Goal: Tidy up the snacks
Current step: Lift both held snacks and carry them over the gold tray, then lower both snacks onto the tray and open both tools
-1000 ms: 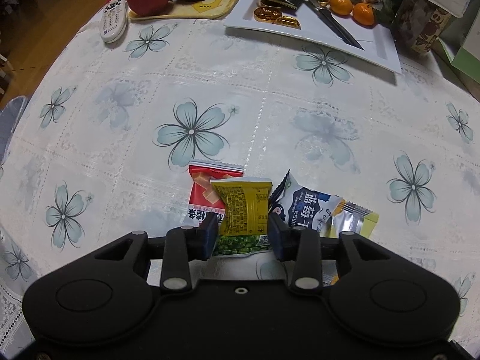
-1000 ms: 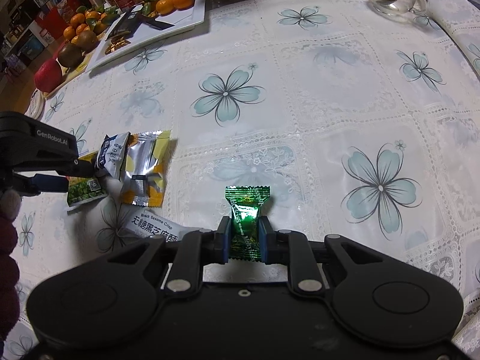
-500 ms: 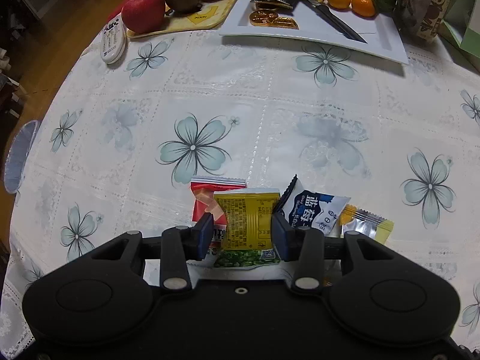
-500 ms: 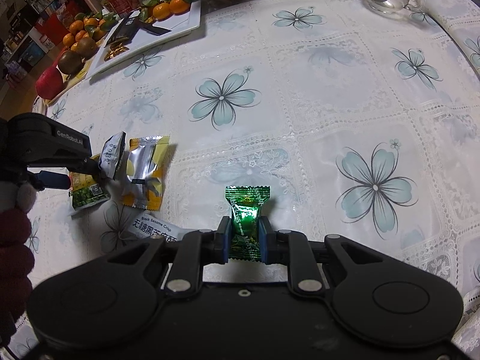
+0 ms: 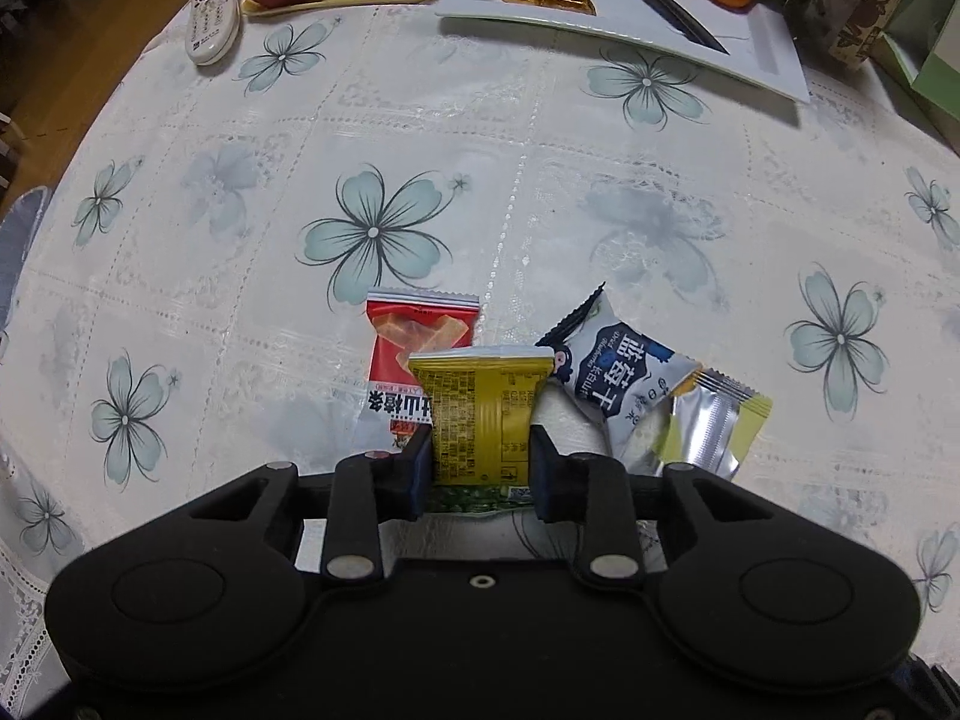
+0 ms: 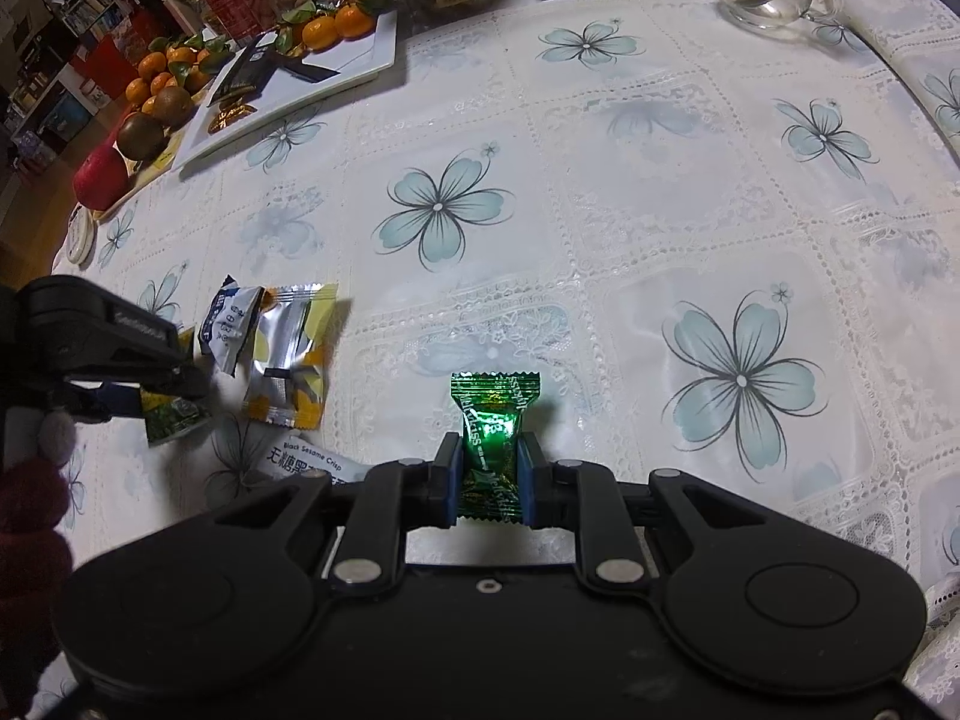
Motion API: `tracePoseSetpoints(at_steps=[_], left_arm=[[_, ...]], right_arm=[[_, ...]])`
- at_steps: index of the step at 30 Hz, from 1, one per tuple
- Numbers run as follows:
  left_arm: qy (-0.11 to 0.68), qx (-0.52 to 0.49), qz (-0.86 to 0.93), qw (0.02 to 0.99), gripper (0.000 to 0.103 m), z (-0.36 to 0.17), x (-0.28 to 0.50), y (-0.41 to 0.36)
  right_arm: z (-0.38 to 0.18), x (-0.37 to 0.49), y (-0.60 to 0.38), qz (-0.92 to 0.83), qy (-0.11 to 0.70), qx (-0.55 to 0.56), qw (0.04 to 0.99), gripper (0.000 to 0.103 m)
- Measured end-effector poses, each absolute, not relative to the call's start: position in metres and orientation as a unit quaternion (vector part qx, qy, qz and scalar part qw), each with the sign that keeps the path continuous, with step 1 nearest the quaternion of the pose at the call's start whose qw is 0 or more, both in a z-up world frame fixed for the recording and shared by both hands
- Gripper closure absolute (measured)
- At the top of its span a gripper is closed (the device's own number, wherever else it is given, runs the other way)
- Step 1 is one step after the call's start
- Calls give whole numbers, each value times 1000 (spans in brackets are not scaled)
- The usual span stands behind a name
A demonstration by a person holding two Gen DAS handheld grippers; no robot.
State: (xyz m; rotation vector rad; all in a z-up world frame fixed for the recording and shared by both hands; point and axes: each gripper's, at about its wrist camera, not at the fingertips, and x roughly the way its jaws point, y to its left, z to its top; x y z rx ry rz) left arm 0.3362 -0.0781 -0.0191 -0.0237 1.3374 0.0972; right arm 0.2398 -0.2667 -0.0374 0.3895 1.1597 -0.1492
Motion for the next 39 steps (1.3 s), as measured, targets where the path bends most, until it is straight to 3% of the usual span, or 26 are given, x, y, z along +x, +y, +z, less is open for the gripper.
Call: tracePoseSetpoints(at_steps=[9, 19, 30, 39], left_arm=[[612, -38, -4, 790, 63, 25, 277, -44], [631, -31, -28, 775, 63, 27, 190, -6], [638, -25, -48, 768, 63, 22, 116, 7], [636, -16, -37, 771, 63, 18, 104, 7]], right_arm=[[-28, 229, -274, -55, 508, 211, 833, 83], [20, 159, -254, -33, 455, 224, 861, 83], [31, 64, -203, -36, 512, 209, 832, 83], [19, 19, -185, -55, 560, 221, 797, 83]])
